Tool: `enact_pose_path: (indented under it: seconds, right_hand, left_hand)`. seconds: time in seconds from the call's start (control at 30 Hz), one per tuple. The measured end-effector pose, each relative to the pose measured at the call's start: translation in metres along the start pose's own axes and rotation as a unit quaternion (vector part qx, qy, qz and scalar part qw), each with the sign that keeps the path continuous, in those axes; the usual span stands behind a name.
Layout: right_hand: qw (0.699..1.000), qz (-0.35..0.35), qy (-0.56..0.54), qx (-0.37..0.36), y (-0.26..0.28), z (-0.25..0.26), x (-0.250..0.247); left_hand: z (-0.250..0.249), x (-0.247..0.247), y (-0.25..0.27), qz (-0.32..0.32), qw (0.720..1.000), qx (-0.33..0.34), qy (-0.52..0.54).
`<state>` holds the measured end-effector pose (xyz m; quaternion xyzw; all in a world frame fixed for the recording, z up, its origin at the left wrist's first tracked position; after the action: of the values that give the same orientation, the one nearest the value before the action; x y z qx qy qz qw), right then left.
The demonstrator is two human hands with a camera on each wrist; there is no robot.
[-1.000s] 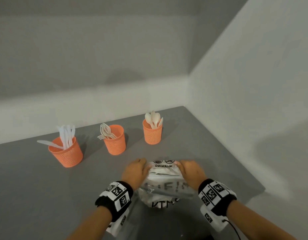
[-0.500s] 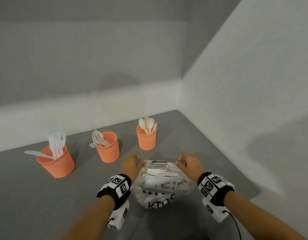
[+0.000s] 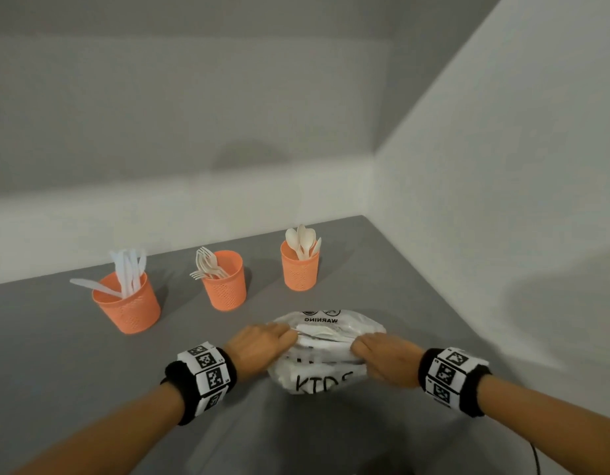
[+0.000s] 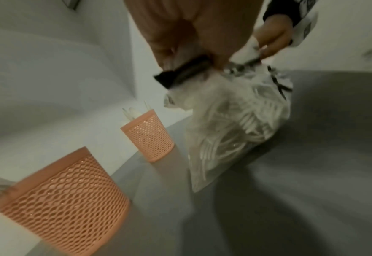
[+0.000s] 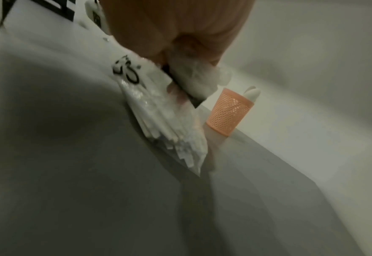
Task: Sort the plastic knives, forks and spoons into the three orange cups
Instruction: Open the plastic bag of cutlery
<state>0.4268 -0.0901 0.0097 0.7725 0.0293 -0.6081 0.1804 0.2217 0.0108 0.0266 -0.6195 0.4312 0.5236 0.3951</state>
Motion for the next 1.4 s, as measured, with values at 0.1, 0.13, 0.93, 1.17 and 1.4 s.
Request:
enact_pose_path:
  seconds: [0.1, 0.13, 0.93, 1.17, 1.4]
  right_hand:
    - [0.984, -0.158, 0.043, 0.073, -0.008, -0.009, -0.004]
    - [0.974, -0.203, 0.038, 0.089, -0.008, -0.012, -0.002]
    - [0.937, -0.074, -0.219, 0.263, -0.03, -0.011, 0.013]
    - [0.764, 0.009, -0.583, 0.278, -0.037, -0.026, 0.027]
    - [0.948, -0.147, -0.245, 0.138, -0.015, -0.006, -0.012]
  left_hand:
    - [0.008, 0.009, -0.004, -0.074, 0.996, 0.032, -0.049]
    - [0.01, 0.01, -0.006, -0.106, 0.991, 0.04, -0.068]
    - [0.011, 0.028, -0.029, -0.11, 0.919, -0.31, 0.218]
    - [0.034, 0.038, -0.045, -0.131, 0.804, -0.365, 0.45]
    - [0.006, 0.014, -0.03, -0.19, 0.909, -0.19, 0.32]
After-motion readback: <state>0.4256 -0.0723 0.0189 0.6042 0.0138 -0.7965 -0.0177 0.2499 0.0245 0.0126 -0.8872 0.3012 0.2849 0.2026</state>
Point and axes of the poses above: each hand's wrist, its own y-axis away from the middle knuckle, its own x-axis out of the palm, z = x × y, the point moved 3 cm from there along -y, towards the middle knuckle, and after that the axes turned 14 degrees about y, right-handed, at the moved point
